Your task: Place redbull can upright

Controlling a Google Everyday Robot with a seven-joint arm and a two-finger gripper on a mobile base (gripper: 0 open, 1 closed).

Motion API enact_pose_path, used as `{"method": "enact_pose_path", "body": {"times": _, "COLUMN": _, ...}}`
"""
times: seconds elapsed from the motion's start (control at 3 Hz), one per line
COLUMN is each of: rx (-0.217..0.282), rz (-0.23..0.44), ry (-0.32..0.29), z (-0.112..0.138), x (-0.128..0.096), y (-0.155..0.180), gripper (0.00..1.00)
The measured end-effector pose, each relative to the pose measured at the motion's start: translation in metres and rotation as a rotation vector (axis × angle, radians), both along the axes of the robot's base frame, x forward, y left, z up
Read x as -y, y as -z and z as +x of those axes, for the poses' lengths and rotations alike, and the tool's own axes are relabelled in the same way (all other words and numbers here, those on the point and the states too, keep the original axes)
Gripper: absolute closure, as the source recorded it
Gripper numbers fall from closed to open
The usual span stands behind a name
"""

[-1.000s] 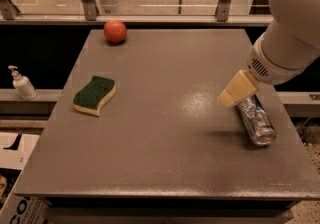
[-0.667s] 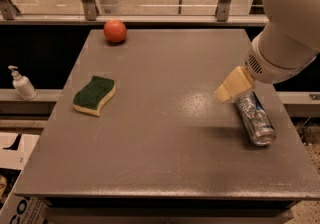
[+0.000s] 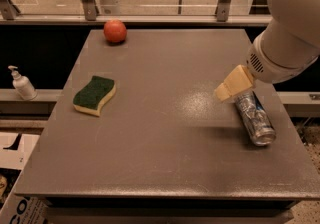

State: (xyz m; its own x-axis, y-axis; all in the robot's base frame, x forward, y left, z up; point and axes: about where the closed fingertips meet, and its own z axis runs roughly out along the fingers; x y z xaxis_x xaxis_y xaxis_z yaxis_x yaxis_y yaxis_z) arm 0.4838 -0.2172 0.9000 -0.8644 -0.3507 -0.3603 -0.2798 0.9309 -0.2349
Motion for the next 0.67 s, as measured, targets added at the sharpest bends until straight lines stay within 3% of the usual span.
{"method": "enact_pose_path", "body": {"times": 0.67, "rx": -0.089, "rz": 0.091, "ry": 0.015, "z": 0.002, "x": 0.002, "y": 0.024, "gripper": 0.0}}
